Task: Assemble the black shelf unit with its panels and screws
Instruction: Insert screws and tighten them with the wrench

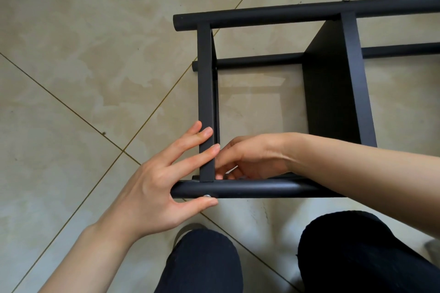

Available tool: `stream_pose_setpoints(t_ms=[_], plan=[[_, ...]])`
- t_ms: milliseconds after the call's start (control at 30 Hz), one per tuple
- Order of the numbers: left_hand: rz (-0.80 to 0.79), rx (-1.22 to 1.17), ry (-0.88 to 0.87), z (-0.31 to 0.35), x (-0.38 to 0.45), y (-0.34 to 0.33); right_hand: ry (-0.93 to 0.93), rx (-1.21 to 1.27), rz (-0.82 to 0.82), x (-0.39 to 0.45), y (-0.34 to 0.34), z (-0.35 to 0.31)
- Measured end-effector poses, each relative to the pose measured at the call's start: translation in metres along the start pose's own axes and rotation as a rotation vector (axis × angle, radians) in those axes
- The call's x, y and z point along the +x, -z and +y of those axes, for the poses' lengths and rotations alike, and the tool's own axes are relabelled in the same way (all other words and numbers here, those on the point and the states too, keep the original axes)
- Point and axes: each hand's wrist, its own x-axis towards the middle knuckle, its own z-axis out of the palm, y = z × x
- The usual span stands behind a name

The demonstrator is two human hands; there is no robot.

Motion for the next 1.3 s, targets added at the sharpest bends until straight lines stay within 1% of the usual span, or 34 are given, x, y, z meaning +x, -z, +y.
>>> stream_pose_setpoints(t_ms=[67,267,433,500,667,833,1067,1200,1300], plan=[[-0.002,0.000,0.006,0.0003,-0.0004,0.0000,-0.023,0.001,-0.012,-0.0022,0.0035,-0.0002],[0.007,-0.007,0.008,0.0010,-0.0006,-0.0005,-0.009,-0.031,0.043,0.0013,-0.0004,0.0016],[0.007,-0.010,0.007,0.0011,-0.0008,-0.0006,-0.030,-0.016,-0.010,-0.0020,0.0031,-0.0014],[0.004,-0.013,0.012,0.0013,-0.0013,-0.0008,-0.039,-0.021,-0.006,-0.0041,0.0053,-0.0015],[0.005,-0.017,0.015,0.0011,-0.0014,-0.0011,-0.001,-0.041,0.043,0.0010,-0.0010,0.0013],[0.004,-0.021,0.011,0.0003,-0.0009,-0.0009,-0.029,-0.039,0.008,-0.0023,0.0031,-0.0016],[0.008,-0.033,0.012,-0.0009,-0.0016,-0.0018,0.004,-0.048,0.052,0.0012,0.0003,0.0022],[0.005,-0.029,0.012,-0.0013,-0.0014,-0.0015,-0.016,-0.036,0.017,-0.0029,0.0012,-0.0028],[0.007,-0.027,0.016,-0.0014,-0.0012,-0.0013,-0.031,-0.071,0.007,-0.0069,0.0047,-0.0050]])
